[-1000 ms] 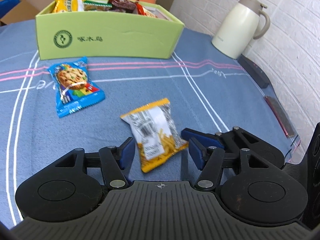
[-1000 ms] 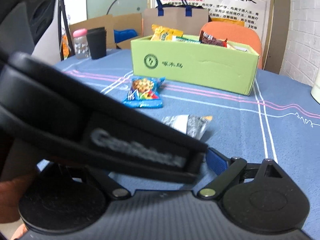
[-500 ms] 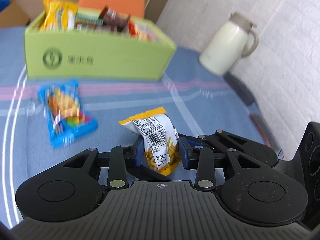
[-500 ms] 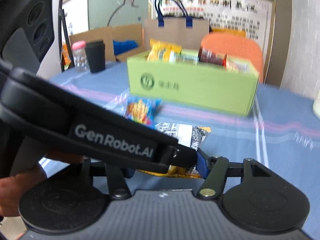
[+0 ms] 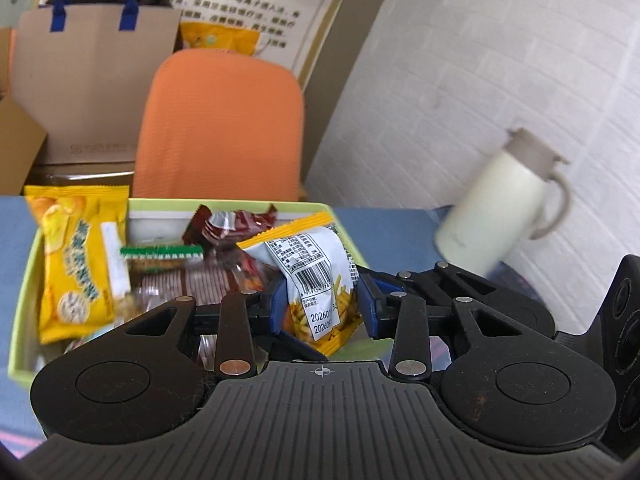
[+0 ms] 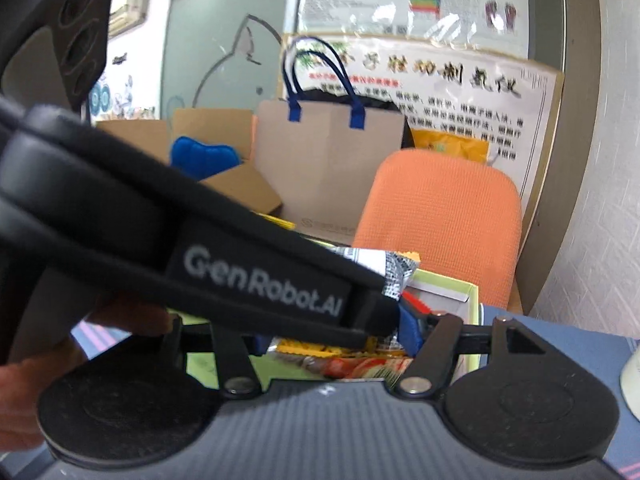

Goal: Organize snacks
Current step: 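Lower the chip bag into the green box and open the left tool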

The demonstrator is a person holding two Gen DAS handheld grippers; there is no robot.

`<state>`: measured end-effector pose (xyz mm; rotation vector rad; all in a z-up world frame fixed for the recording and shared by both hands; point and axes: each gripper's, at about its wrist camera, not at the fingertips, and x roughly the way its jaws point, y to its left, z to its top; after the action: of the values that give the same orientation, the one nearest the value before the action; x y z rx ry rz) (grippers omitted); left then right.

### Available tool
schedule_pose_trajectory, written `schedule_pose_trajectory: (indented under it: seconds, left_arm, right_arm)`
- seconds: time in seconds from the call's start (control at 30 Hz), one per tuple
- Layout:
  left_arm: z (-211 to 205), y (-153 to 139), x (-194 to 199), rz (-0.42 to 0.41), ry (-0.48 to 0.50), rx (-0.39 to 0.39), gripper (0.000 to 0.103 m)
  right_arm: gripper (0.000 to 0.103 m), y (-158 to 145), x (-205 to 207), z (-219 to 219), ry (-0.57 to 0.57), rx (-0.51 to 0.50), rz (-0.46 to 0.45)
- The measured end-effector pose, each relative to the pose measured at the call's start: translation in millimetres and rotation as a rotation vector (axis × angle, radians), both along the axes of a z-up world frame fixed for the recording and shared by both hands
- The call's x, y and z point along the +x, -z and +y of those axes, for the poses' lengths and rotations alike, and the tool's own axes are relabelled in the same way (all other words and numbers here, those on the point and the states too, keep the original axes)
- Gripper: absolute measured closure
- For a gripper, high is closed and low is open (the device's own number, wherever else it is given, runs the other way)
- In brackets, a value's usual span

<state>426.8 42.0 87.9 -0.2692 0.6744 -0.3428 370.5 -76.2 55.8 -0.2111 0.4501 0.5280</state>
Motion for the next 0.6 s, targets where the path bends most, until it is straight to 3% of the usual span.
schedule_pose_trajectory:
  seconds: [0.17, 0.3, 0.33, 0.37, 0.43, 0.6]
  left_arm:
    - [-5.8, 22.8, 27.8, 0.06, -0.011, 0.045, 0.088]
    - [-7.1, 34.8, 28.6, 0.06, -0.006, 0.041, 0.084]
    - [-5.6, 33.2, 26.4, 0.044, -0.01, 0.034, 0.072]
    - [-3.7, 30.5, 23.3, 0.023, -0.016, 0.026, 0.056]
    - [0.2, 22.5, 15.9, -0.021, -0.046, 0.021, 0.039]
    - [14.0, 0.1, -10.4, -0.097, -0.095, 0.017, 0.035]
  right_arm:
    - [0.027, 20.9, 17.1, 1.6, -0.032, -0.019, 0.057]
    - [0.013, 27.9, 12.6, -3.7, 0.001, 0.01, -0.003]
    - [0.002, 27.8, 12.2, -6.5, 0.002, 0.032, -0.008]
    - [0.001, 27.5, 11.1, -9.0, -0.004, 0.057, -0.003]
    - [0.001, 26.3, 10.1, -13.9, -0.015, 0.113, 0.002]
    - [0.001, 23.5, 0.2, -13.6, -0.019, 0.137, -0.034]
